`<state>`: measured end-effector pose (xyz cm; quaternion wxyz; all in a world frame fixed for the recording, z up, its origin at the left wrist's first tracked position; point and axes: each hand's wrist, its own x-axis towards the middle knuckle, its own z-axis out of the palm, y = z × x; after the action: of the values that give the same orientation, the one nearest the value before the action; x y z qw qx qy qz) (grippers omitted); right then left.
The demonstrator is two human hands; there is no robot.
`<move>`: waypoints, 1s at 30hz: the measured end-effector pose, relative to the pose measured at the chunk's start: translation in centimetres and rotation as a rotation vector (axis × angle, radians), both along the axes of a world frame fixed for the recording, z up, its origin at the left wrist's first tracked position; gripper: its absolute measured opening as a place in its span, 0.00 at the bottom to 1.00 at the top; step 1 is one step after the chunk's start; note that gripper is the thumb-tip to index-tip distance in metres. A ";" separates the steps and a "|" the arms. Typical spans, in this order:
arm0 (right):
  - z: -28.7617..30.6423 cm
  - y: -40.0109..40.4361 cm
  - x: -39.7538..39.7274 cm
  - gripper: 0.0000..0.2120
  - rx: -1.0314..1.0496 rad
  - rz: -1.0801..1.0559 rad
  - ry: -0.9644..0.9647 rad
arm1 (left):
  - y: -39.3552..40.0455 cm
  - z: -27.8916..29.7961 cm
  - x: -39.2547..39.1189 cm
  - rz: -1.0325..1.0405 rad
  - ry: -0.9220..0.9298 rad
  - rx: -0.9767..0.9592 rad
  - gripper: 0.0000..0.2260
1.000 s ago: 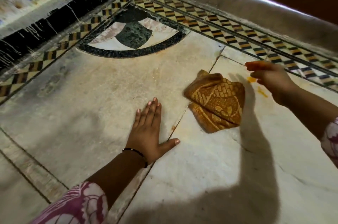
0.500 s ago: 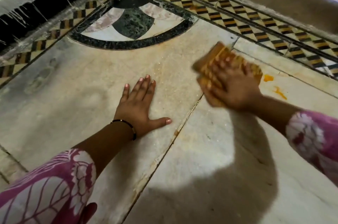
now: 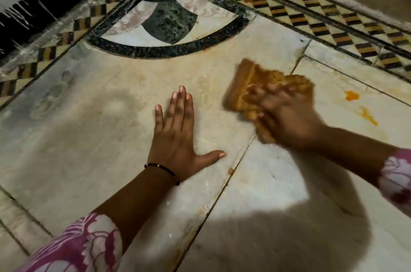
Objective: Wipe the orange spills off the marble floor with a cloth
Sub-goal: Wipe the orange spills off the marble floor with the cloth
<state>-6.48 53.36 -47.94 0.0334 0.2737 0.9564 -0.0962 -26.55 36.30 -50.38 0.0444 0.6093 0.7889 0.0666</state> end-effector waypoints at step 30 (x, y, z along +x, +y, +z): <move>0.8 -1.9 -6.2 0.34 0.119 0.233 -0.173 | -0.4 0.6 0.1 0.021 -0.075 0.105 0.54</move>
<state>-12.70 51.51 -47.16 0.1105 0.1698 0.9792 -0.0106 -26.47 35.87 -49.82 0.0412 0.5995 0.7885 0.1311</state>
